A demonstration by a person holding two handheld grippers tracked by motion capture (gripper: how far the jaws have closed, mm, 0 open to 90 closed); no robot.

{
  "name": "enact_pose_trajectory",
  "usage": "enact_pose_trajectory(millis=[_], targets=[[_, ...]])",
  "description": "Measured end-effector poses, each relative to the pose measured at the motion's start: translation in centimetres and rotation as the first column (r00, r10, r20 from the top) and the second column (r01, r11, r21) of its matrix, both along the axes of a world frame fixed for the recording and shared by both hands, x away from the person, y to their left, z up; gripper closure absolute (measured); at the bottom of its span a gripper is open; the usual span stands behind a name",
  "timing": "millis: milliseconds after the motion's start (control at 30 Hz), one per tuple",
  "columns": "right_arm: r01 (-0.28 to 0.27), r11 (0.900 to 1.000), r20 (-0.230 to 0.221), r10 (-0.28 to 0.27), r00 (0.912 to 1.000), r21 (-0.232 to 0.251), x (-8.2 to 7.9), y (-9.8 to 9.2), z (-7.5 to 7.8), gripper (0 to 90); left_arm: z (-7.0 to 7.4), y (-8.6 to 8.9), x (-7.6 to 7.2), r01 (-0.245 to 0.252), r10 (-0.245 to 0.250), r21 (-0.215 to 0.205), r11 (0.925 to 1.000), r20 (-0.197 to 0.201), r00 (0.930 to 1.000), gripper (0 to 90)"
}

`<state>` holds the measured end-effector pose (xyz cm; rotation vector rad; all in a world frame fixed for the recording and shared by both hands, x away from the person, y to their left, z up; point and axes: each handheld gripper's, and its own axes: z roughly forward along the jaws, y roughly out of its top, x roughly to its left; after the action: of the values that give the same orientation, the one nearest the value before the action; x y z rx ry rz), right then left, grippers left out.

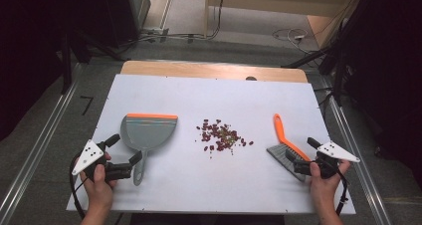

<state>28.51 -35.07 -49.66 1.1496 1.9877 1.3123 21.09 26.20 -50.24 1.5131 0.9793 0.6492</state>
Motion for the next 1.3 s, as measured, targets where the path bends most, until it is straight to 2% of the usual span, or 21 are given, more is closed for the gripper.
enact_pose_trajectory(millis=[133, 300, 367, 433, 533, 600, 667, 767, 933, 1033, 1100, 1167, 1300], targets=[[-0.001, 1.000, -0.002, 0.001, 1.0000, 0.010, 0.0, -0.1, 0.2, 0.0, 0.0, -0.1, 0.2, -0.002, 0.002, 0.007, 1.0000, 0.001, 1.0000, 0.0], [0.022, 0.999, 0.004, -0.022, 0.9997, 0.031, -0.1, -0.5, 1.2, 0.0, 0.0, -0.1, 0.2, -0.003, 0.003, 0.007, 1.0000, 0.000, 1.0000, 0.0], [0.023, 0.999, 0.017, -0.023, 0.9996, 0.037, -0.2, -0.6, 2.0, 0.0, 0.0, -0.1, 0.2, -0.003, 0.003, 0.011, 0.9999, -0.002, 1.0000, 0.0], [0.018, 0.998, 0.021, -0.020, 0.9996, 0.063, -0.2, -0.6, 3.0, 0.0, -0.1, -0.2, 0.2, 0.000, 0.000, 0.011, 0.9999, -0.003, 1.0000, 0.0], [0.039, 0.996, 0.012, -0.040, 0.9991, 0.083, 0.0, -0.6, 4.7, 0.0, -0.1, -0.3, 0.3, 0.001, -0.001, 0.019, 0.9998, -0.003, 1.0000, 0.0], [0.041, 0.994, 0.028, -0.044, 0.9986, 0.099, 0.1, -0.6, 5.8, 0.0, -0.1, -0.3, 0.3, 0.000, 0.000, 0.018, 0.9998, -0.003, 1.0000, 0.0], [0.069, 0.994, 0.017, -0.070, 0.9974, 0.083, 0.4, -0.5, 6.8, 1.8, -0.1, -0.2, 0.3, -0.003, 0.003, 0.014, 0.9999, -0.004, 1.0000, 0.0], [0.057, 0.996, 0.020, -0.058, 0.9981, 0.074, 0.8, -0.4, 7.6, 3.0, 0.0, -0.2, 0.4, -0.006, 0.006, 0.015, 0.9999, -0.005, 1.0000, 0.0], [0.049, 0.998, -0.019, -0.048, 0.9986, 0.034, 2.5, 0.6, 8.7, 7.5, 0.0, -0.3, 0.4, -0.006, 0.006, 0.021, 0.9998, -0.006, 1.0000, 0.0], [0.041, 0.999, -0.066, -0.041, 0.9970, 0.006, 3.6, 1.3, 9.0, 15.9, 0.1, -0.3, 0.4, -0.009, 0.009, 0.024, 0.9997, -0.006, 0.9999, 0.0], [0.038, 0.999, -0.095, -0.036, 0.9948, 0.011, 4.2, 1.7, 9.0, 27.2, 0.1, -0.3, 0.4, -0.009, 0.009, 0.029, 0.9995, -0.004, 0.9999, 0.0], [0.044, 0.999, -0.106, -0.042, 0.9934, 0.011, 4.5, 2.1, 8.7, 34.6, 0.2, -0.3, 0.4, -0.005, 0.005, 0.033, 0.9994, -0.005, 1.0000, 0.0], [0.080, 0.995, -0.159, -0.089, 0.9833, -0.060, 5.3, 3.1, 7.9, 42.5, 0.4, -0.4, 0.3, -0.003, 0.003, 0.037, 0.9993, 0.000, 1.0000, 0.0]])
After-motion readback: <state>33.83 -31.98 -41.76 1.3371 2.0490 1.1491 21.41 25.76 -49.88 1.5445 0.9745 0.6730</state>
